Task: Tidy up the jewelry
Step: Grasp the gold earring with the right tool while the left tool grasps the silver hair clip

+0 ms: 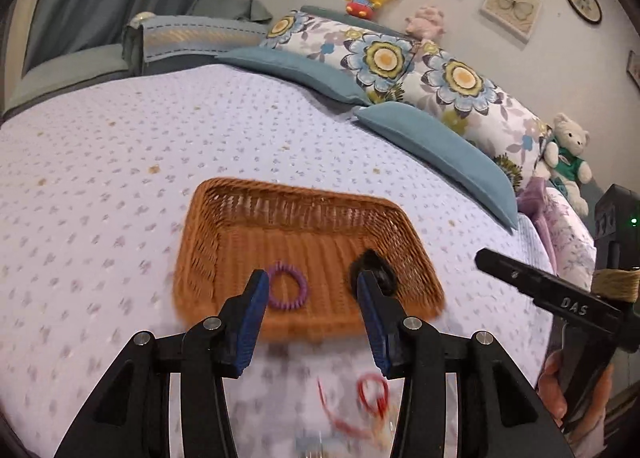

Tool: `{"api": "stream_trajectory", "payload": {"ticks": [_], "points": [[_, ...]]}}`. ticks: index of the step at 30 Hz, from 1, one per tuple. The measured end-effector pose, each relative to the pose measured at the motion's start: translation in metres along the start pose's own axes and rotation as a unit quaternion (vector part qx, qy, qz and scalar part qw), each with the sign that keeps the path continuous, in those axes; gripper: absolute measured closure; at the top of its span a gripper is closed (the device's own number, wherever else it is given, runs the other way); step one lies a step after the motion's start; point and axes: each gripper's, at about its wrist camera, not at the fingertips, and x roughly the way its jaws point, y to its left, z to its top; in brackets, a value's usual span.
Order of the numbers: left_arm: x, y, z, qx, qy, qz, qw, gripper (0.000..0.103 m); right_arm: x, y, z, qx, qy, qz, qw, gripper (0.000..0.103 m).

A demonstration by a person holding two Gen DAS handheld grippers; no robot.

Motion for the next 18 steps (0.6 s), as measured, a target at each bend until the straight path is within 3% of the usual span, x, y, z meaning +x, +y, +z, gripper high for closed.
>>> {"api": "stream_trajectory", "payload": {"ticks": [9,13,18], "points": [[-0.064,0.008,-0.075,-0.046,0.020,0.026,0.9984,0.056,-0.017,0.031,-0.072,-0.063,0.048,0.022,0.997,0.039],[-0.062,0.013,-0.105,-0.081,0.041,0.021,0.9957,0.056,-0.009,0.035,-0.092,-0.076,0.054,0.031,0.995,0.039],[-0.047,0.004,-0.136,-0.085,0.076,0.025,0.9932,0.056,0.004,0.031,-0.116,-0.059,0.104,0.068,0.991,0.039]]}}
